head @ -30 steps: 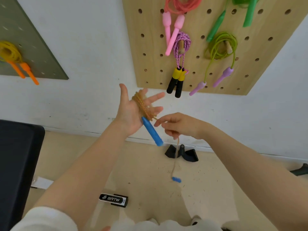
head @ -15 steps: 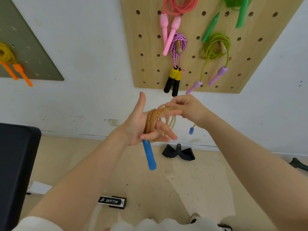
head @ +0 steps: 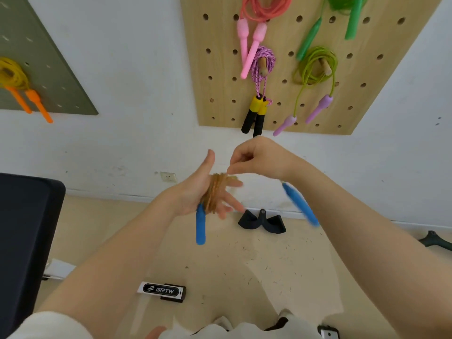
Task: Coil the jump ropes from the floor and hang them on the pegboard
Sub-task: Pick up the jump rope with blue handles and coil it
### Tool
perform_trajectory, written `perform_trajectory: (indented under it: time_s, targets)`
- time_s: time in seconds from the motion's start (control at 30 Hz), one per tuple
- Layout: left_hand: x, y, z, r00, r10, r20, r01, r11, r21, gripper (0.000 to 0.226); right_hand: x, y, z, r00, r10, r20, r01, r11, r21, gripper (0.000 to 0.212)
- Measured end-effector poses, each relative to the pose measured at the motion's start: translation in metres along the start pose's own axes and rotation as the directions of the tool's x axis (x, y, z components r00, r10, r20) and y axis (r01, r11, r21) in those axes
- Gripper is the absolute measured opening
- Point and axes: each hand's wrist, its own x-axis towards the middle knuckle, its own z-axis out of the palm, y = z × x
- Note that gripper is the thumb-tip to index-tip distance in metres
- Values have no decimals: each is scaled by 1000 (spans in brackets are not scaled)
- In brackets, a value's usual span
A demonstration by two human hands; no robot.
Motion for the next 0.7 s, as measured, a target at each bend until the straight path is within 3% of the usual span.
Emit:
perform_trajectory:
  time_s: [0.07, 0.13, 0.17, 0.23, 0.33, 0.43, 0.5, 0.6, 0.7]
  targets:
    - [-12, 6, 4, 966, 79, 248, -45, 989, -139, 115, -1, 12, 1, 997, 43, -65, -31, 985, 171, 13]
    - [-14, 12, 4, 895, 283, 344, -151, 920, -363, 121, -4, 24, 11, 994, 80, -78, -50, 942, 333, 15]
    - [-12, 15, 4, 873, 377, 309, -204, 858, -471, 119, -4, 29, 18, 992, 105, -69, -69, 916, 395, 21]
    - [-5, 19, 2, 873, 477, 104, -309, 704, -639, 110, -7, 33, 28, 989, 148, 17, -142, 904, 402, 26]
    - [8, 15, -3, 889, 390, -240, -434, 551, -713, 85, -12, 26, 32, 961, 181, 209, -220, 958, 182, 17]
    - [13, 8, -2, 906, 297, -302, -422, 691, -587, 52, -12, 18, 24, 953, 235, 192, -255, 963, 88, 33]
    - [10, 8, 0, 917, 302, -262, -398, 752, -526, 34, -12, 17, 20, 946, 266, 184, -297, 941, 165, 42]
    - [3, 12, 0, 933, 330, -143, -359, 822, -441, 32, -16, 22, 22, 937, 231, 262, -315, 883, 348, 40]
    - [-1, 16, 3, 947, 321, -28, -307, 874, -376, 40, -18, 24, 28, 915, 150, 375, -356, 736, 575, 40]
